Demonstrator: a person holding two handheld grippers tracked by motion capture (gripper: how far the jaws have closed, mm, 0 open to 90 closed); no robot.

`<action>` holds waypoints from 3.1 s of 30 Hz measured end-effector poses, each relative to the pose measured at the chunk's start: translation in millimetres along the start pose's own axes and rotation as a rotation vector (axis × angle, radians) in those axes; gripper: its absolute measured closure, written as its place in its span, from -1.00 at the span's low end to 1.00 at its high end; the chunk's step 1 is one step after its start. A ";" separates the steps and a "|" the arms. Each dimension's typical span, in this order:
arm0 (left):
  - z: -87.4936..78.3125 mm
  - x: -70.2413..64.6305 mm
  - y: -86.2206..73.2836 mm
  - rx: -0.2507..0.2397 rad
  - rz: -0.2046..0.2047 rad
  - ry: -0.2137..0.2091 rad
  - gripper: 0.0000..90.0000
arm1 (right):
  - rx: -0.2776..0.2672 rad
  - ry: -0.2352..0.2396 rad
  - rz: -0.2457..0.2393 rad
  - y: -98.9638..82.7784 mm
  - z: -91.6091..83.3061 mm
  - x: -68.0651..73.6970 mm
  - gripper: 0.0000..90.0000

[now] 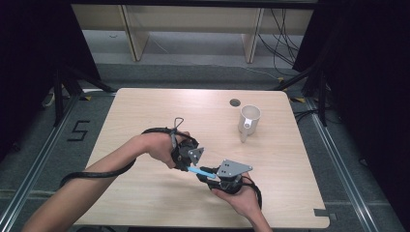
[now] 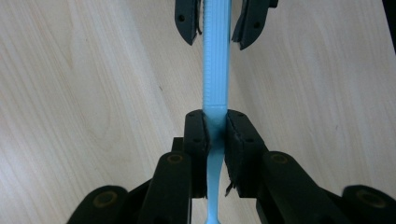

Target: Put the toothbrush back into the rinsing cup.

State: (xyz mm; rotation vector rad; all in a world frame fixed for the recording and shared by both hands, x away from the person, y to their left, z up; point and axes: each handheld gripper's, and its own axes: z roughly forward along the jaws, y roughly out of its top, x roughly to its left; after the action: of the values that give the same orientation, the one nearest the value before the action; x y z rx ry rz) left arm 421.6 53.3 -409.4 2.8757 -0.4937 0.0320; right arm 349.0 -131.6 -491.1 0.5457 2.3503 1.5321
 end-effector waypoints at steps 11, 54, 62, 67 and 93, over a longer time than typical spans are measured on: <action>-1.2 0.3 -0.8 -0.004 0.003 0.000 0.74 | -0.009 0.003 -0.002 -0.2 -0.7 -1.2 0.67; -18.3 -20.4 -35.1 -0.311 -0.085 0.313 -0.13 | -0.005 -0.132 0.116 -13.3 -15.2 -13.9 0.75; -11.7 -35.8 -54.2 -0.472 -0.159 0.369 -0.19 | -0.061 -0.219 0.156 -13.6 -25.5 -24.7 0.75; 4.6 -42.6 -70.8 -0.607 -0.277 0.368 -0.20 | -0.109 -0.293 0.136 -9.2 -33.6 -30.4 0.75; 24.5 -12.1 -67.0 -1.090 -0.738 0.274 -0.22 | -0.254 -0.370 0.137 17.7 -50.5 -24.3 0.75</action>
State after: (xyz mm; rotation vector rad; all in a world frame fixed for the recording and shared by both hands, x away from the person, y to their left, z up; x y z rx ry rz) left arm 432.0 113.3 -448.4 1.7711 0.4901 0.0229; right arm 351.6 -177.2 -454.0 0.8562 1.8454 1.5961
